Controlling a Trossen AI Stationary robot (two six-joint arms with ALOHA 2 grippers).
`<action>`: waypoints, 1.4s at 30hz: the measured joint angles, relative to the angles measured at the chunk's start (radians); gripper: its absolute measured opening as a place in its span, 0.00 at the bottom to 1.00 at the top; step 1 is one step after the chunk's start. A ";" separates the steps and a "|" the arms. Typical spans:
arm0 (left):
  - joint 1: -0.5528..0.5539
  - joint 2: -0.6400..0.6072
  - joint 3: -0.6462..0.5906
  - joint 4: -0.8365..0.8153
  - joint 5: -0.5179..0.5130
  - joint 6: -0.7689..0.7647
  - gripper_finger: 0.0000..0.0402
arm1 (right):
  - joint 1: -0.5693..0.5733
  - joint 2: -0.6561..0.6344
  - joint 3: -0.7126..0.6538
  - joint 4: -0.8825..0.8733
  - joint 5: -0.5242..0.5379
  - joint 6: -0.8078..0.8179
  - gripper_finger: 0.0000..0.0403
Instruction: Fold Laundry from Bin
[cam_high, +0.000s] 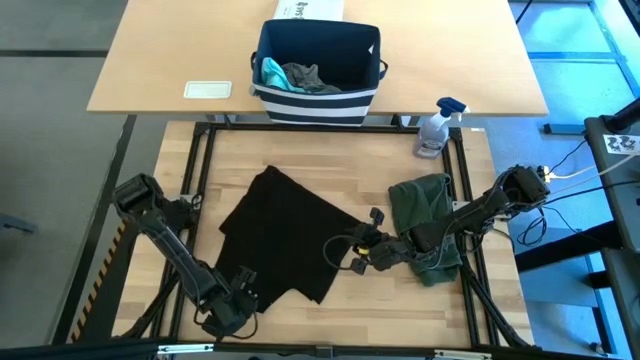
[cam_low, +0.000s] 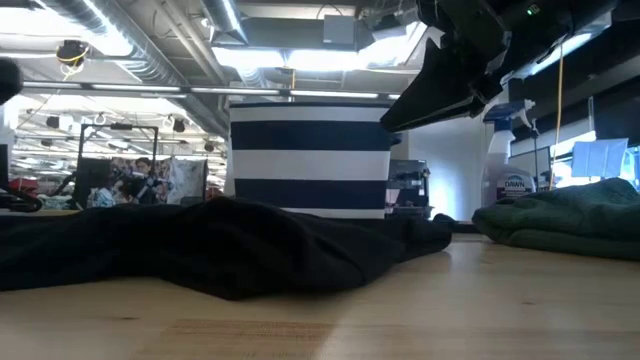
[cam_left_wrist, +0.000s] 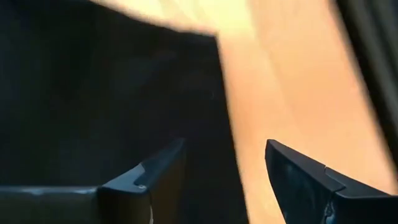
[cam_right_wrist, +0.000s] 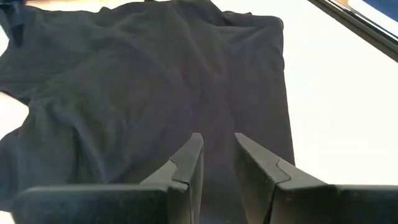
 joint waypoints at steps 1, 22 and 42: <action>-0.007 0.011 0.000 -0.019 -0.005 -0.012 0.55 | 0.000 0.000 0.000 0.000 0.000 0.000 0.22; -0.061 0.089 0.002 -0.225 -0.173 -0.075 0.53 | 0.000 0.000 0.000 0.001 0.001 0.000 0.22; -0.052 0.032 -0.005 -0.227 -0.115 -0.055 0.01 | 0.000 0.000 0.000 0.001 0.001 0.000 0.22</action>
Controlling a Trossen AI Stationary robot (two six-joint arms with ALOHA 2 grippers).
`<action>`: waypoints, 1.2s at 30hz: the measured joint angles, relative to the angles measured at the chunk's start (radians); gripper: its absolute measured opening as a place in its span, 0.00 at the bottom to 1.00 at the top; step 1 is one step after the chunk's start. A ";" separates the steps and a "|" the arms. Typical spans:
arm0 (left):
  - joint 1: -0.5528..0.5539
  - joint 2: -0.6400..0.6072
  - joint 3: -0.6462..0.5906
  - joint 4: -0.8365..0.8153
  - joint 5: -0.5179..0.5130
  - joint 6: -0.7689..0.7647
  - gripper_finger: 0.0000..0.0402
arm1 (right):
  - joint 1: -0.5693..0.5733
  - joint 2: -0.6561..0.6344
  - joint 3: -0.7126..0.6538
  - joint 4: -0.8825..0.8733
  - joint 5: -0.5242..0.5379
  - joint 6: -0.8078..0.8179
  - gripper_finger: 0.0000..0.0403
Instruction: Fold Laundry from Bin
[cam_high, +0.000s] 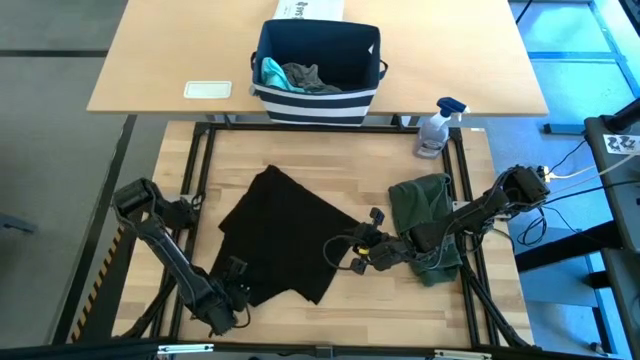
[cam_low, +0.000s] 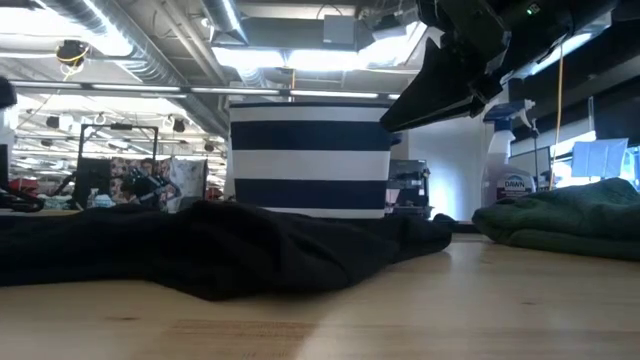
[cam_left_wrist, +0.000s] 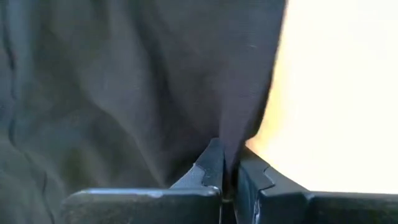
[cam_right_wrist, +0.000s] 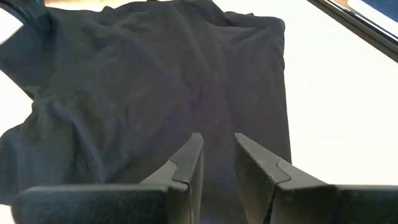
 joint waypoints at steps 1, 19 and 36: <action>0.003 -0.022 0.000 -0.004 0.001 0.004 0.01 | 0.000 0.000 0.000 0.000 0.000 0.000 0.22; 0.260 -0.267 0.003 -0.103 0.053 0.436 0.00 | 0.000 0.000 0.000 0.007 -0.001 0.000 0.22; 0.715 -0.268 0.004 -0.100 0.100 1.020 0.00 | 0.001 0.000 0.000 0.012 -0.027 0.000 0.22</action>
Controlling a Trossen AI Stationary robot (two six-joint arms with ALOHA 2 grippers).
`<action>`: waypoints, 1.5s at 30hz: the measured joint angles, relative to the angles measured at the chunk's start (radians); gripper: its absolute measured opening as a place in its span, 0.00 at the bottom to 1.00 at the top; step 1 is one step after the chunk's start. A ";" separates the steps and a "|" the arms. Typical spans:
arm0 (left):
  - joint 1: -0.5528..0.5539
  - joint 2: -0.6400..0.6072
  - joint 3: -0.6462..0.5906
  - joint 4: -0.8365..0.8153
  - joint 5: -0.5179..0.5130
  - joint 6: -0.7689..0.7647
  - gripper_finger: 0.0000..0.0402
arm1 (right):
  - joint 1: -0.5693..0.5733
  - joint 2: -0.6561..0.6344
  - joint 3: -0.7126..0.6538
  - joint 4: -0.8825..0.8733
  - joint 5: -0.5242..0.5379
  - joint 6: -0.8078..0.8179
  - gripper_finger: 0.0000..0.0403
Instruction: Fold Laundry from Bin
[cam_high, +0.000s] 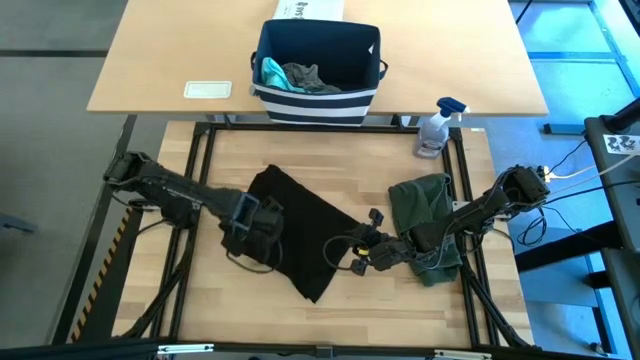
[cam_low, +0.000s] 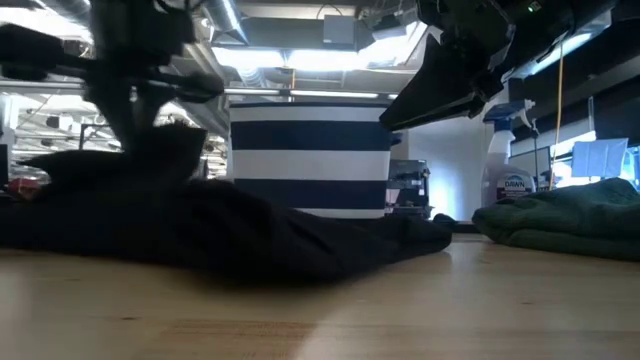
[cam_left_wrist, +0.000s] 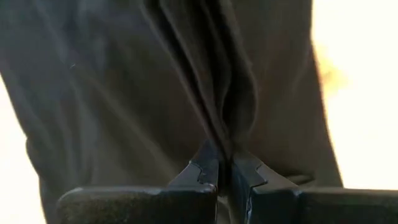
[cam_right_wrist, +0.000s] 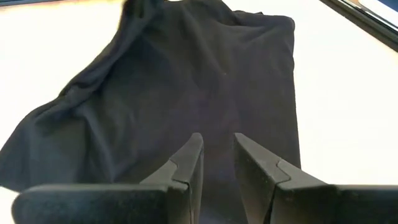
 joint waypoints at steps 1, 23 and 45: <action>0.021 0.000 0.000 0.000 0.001 0.024 0.00 | 0.000 0.000 0.000 0.000 0.000 0.000 0.22; 0.302 0.091 0.001 0.222 0.105 0.297 0.17 | 0.000 0.000 0.000 0.015 -0.018 0.000 0.22; 0.306 0.034 0.001 0.168 -0.175 0.227 0.35 | -0.001 0.000 0.000 0.013 -0.019 0.000 0.22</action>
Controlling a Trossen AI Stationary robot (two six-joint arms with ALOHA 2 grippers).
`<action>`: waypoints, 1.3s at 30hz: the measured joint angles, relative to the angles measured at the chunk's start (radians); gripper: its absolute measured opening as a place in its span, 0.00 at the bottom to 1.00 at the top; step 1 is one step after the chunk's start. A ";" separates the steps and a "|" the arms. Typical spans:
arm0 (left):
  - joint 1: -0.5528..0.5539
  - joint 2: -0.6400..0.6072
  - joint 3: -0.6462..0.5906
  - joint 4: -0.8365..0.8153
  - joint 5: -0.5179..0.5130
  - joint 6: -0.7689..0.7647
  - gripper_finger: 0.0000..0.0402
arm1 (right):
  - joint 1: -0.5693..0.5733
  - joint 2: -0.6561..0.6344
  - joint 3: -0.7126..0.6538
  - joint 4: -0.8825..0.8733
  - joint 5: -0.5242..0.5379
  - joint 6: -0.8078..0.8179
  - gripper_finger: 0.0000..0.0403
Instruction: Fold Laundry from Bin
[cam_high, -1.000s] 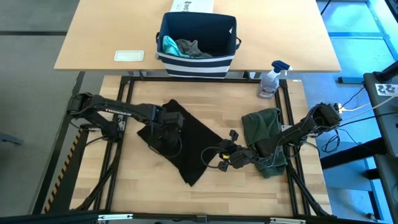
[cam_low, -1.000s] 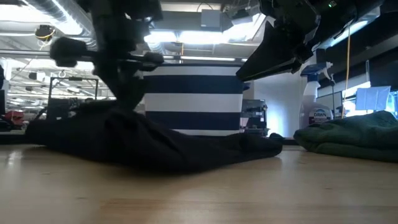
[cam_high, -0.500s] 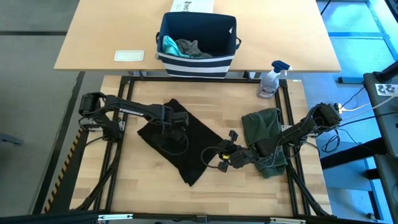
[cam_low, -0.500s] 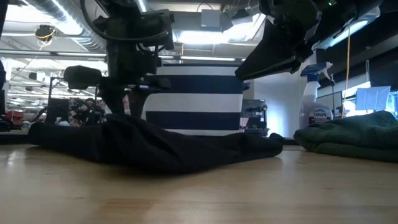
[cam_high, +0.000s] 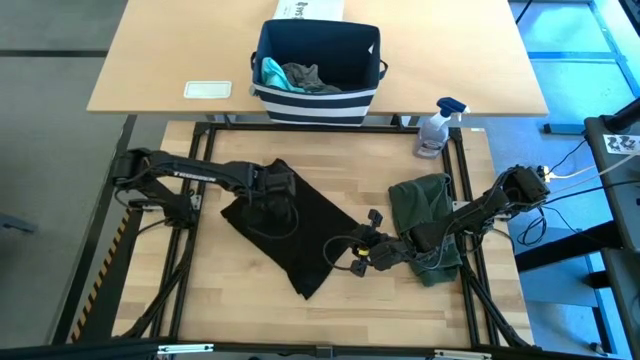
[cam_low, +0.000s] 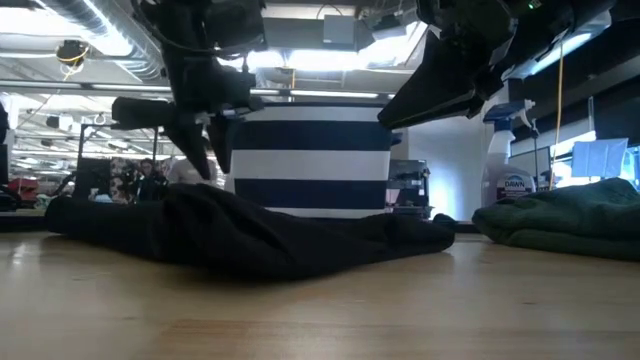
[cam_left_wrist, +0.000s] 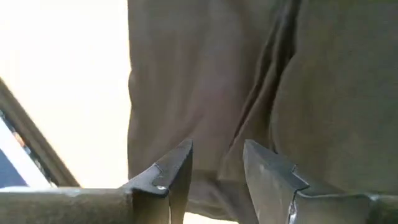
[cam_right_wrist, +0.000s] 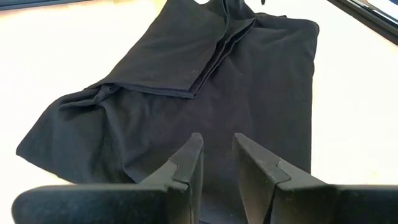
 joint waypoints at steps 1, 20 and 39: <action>0.000 -0.007 0.000 0.000 0.001 -0.014 0.35 | 0.000 0.000 0.000 -0.001 0.000 -0.001 0.22; -0.023 -0.048 -0.147 -0.020 -0.050 -0.046 0.28 | 0.000 0.000 0.000 -0.001 0.000 -0.006 0.22; -0.032 -0.109 -0.142 0.078 -0.192 -0.048 0.28 | 0.001 0.000 0.000 -0.005 0.001 -0.003 0.22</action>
